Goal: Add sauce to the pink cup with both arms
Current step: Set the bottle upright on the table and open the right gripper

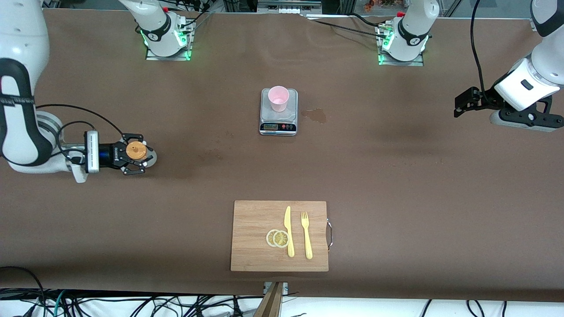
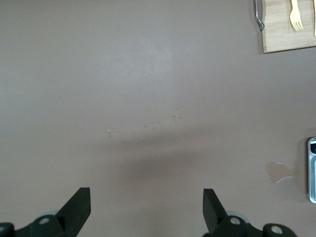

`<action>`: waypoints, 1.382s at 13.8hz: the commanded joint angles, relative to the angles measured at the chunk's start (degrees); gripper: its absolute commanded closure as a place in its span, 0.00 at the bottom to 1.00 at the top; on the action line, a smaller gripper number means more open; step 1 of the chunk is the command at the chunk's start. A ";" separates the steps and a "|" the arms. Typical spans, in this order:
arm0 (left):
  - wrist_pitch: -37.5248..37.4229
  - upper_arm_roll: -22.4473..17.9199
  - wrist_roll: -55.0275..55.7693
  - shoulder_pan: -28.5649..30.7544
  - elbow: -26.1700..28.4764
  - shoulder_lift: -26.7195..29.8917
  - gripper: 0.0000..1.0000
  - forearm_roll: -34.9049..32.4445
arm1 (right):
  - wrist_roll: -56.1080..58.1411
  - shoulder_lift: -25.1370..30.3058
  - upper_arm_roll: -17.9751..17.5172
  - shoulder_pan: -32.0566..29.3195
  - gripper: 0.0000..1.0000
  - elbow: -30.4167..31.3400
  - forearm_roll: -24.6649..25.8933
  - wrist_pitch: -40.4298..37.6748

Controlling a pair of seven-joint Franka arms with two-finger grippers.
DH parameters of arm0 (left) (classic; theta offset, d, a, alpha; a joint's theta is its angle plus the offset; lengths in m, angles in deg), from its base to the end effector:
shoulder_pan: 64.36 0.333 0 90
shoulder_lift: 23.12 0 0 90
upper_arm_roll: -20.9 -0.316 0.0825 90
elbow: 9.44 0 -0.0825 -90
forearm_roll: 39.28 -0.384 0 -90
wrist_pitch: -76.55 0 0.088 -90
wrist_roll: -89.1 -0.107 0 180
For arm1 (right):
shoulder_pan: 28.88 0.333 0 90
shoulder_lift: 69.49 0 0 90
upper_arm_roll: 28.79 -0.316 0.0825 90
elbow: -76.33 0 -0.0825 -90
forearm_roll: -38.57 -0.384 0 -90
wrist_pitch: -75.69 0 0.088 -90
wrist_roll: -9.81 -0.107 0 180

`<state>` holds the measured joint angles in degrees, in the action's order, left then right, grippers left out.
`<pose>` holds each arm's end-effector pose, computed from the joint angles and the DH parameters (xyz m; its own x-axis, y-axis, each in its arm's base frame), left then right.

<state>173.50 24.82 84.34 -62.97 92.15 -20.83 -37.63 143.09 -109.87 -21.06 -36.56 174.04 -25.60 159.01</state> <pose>0.5450 -0.0274 0.5609 0.9916 -0.1232 -0.0389 -0.1221 -0.9921 0.0290 0.6035 -0.0500 0.1940 0.1300 0.3069 0.9428 0.9745 0.1357 -0.1786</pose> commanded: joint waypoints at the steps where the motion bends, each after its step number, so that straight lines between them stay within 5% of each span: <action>1: -1.24 -0.48 -1.22 -0.25 -1.12 -0.27 0.00 1.25 | 6.10 -9.87 -0.35 -1.72 1.00 -9.19 -2.10 -6.15; 8: -1.68 -0.48 -1.31 -0.16 -1.21 -0.27 0.00 1.25 | 10.16 -14.98 -0.52 -1.64 0.90 -9.82 -6.14 -6.60; 16: -1.68 -0.48 -1.31 -0.16 -1.21 -0.27 0.00 1.25 | 11.05 -17.10 -0.52 3.90 0.89 -9.82 -16.25 -4.40; 17: -1.68 -0.48 -1.31 -0.16 -1.21 -0.27 0.00 1.25 | 10.70 -17.10 -0.52 3.99 0.72 -9.82 -16.25 -3.88; 18: -1.76 -0.48 -1.31 -0.25 -1.21 -0.27 0.00 1.25 | 10.26 -17.10 -0.44 4.08 0.06 -10.00 -16.16 -3.87; 19: -1.77 -0.48 -1.31 -0.25 -1.21 -0.18 0.00 1.25 | 10.08 -17.10 -0.26 4.16 0.00 -10.08 -16.07 -4.57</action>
<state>173.00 24.81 84.34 -62.97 92.14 -20.83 -37.63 154.13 -126.21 -21.73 -32.21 165.48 -40.84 155.63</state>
